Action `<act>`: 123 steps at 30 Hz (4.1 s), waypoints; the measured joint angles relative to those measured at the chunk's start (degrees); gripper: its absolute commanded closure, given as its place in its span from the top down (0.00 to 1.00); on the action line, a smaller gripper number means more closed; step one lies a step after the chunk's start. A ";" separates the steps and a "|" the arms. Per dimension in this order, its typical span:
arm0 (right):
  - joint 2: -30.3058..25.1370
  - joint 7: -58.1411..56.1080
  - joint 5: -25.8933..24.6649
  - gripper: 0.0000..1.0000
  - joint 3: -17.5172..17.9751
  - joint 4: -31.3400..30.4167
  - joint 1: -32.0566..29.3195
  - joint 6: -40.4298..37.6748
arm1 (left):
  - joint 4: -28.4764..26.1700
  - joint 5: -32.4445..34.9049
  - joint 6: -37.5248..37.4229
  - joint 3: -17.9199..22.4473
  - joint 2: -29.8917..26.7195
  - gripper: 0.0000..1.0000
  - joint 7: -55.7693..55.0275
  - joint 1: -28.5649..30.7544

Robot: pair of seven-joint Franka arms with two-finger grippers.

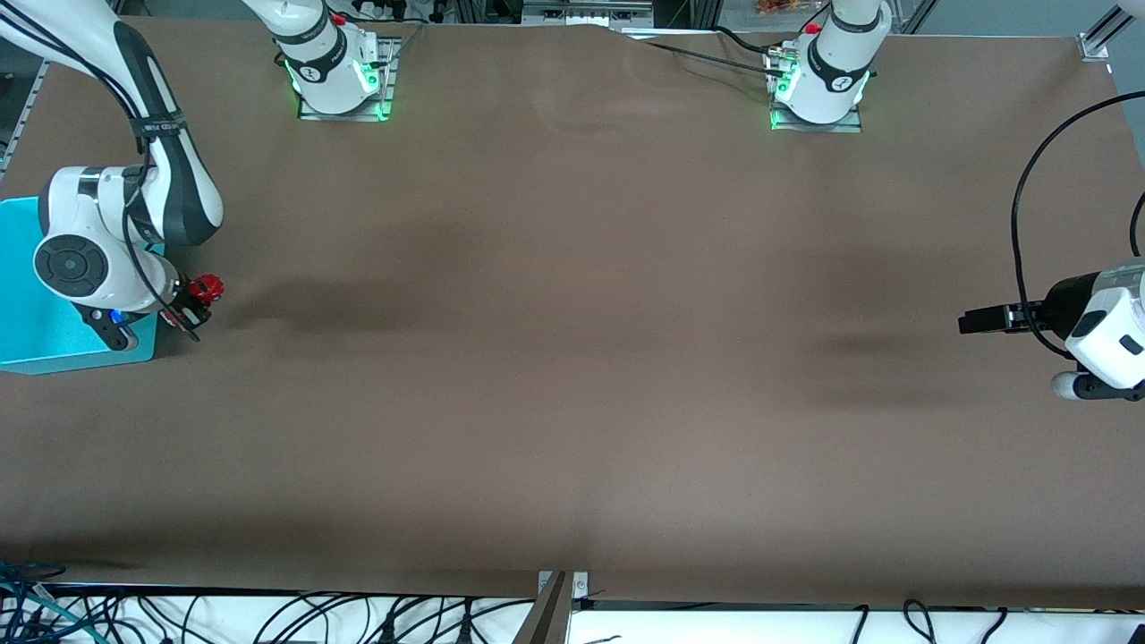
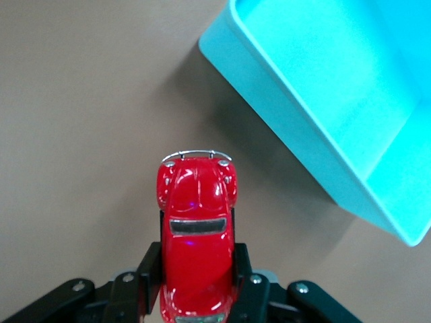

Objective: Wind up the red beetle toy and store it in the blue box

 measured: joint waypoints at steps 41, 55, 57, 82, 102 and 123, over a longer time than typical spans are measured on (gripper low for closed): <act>-2.79 -56.04 3.25 0.00 -10.62 1.00 -10.68 7.15 | 0.00 0.00 0.25 0.02 0.14 1.00 0.00 0.04; 3.20 -64.87 3.26 0.00 -10.84 1.26 -20.48 13.52 | 0.00 0.00 0.26 0.02 0.25 1.00 0.00 0.04; 3.88 -64.88 3.27 0.00 -10.83 1.65 -20.68 13.54 | 0.00 0.00 0.26 0.02 0.26 1.00 0.00 0.04; 9.96 -63.58 3.88 0.00 -10.71 3.72 -23.11 13.33 | 0.00 0.00 0.26 0.02 0.30 1.00 0.00 0.02; 14.32 -61.95 4.01 0.86 -10.65 3.78 -23.65 16.84 | 0.00 0.00 0.26 0.02 0.40 1.00 0.00 0.02; 15.07 -60.75 4.04 1.00 -9.17 4.55 -23.62 17.19 | 0.00 0.00 0.26 0.02 0.40 1.00 0.00 0.02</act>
